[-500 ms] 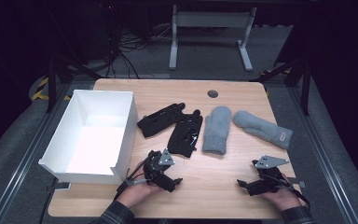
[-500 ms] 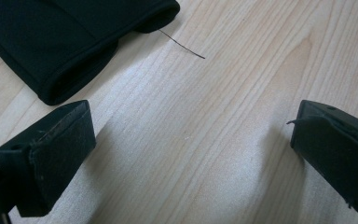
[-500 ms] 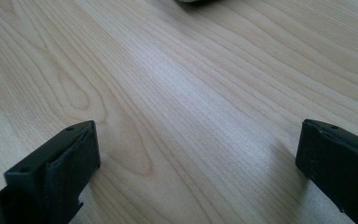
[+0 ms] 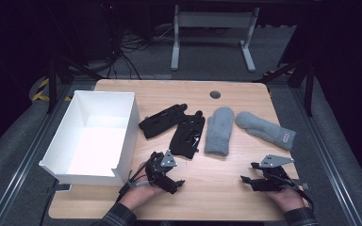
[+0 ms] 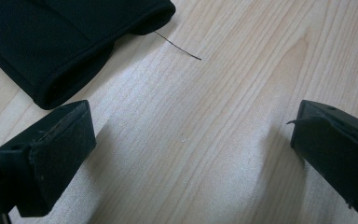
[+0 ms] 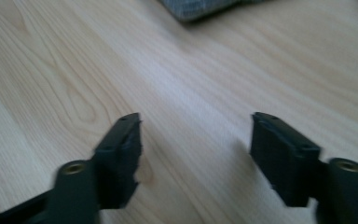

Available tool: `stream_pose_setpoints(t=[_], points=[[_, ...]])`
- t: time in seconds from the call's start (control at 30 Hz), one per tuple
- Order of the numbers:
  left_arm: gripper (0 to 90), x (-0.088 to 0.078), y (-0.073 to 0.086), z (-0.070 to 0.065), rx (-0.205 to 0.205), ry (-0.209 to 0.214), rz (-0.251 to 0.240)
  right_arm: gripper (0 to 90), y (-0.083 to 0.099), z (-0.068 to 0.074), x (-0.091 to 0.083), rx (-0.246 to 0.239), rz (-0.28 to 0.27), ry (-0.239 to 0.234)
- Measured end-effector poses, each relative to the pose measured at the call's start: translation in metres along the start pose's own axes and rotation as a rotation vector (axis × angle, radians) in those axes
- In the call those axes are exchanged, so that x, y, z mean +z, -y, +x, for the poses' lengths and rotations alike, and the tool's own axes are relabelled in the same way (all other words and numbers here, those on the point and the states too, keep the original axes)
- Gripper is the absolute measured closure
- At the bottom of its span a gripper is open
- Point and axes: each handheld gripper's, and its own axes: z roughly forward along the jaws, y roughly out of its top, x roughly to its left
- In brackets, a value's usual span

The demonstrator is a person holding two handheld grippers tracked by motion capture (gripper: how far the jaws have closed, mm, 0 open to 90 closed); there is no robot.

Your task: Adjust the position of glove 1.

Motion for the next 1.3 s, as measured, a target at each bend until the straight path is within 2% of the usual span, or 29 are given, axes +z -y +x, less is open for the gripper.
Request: stream_pose_setpoints(t=[0.03, 0.07, 0.13, 0.23, 0.33, 0.67, 0.93, 1.13, 1.3], points=[[0.2, 0.000, 0.000, 0.000, 0.000, 0.000, 0.000, 44.6, -0.003, 0.000, -0.001, -0.001, -0.017, 0.003], [0.2, 0.000, 0.000, 0.000, 0.000, 0.000, 0.001, 44.6, -0.003, 0.000, -0.001, -0.001, -0.017, 0.003], [0.3, 0.000, 0.000, 0.000, 0.003, 0.000, 0.001, 62.7, -0.011, 0.000, -0.003, 0.000, -0.034, -0.008], [0.3, 0.000, 0.000, 0.000, 0.001, 0.002, 0.000, 80.2, -0.022, -0.002, -0.002, 0.000, -0.046, -0.014], [0.2, 0.000, 0.000, 0.000, 0.003, 0.006, 0.000, 89.7, -0.033, -0.002, 0.001, -0.009, -0.053, -0.018], [0.1, 0.000, -0.001, 0.002, 0.014, 0.008, 0.000, 90.0, -0.067, -0.006, 0.014, -0.015, -0.095, -0.024], [0.1, 0.001, -0.001, 0.002, 0.015, 0.009, 0.000, 90.0, -0.092, -0.006, 0.036, -0.032, -0.102, -0.032], [0.2, 0.001, -0.001, 0.002, 0.017, 0.012, -0.001, 90.0, -0.108, -0.007, 0.057, -0.042, -0.091, -0.041], [0.2, 0.001, -0.001, 0.002, 0.017, 0.015, 0.000, 90.0, -0.109, -0.006, 0.075, -0.057, -0.043, -0.042]])
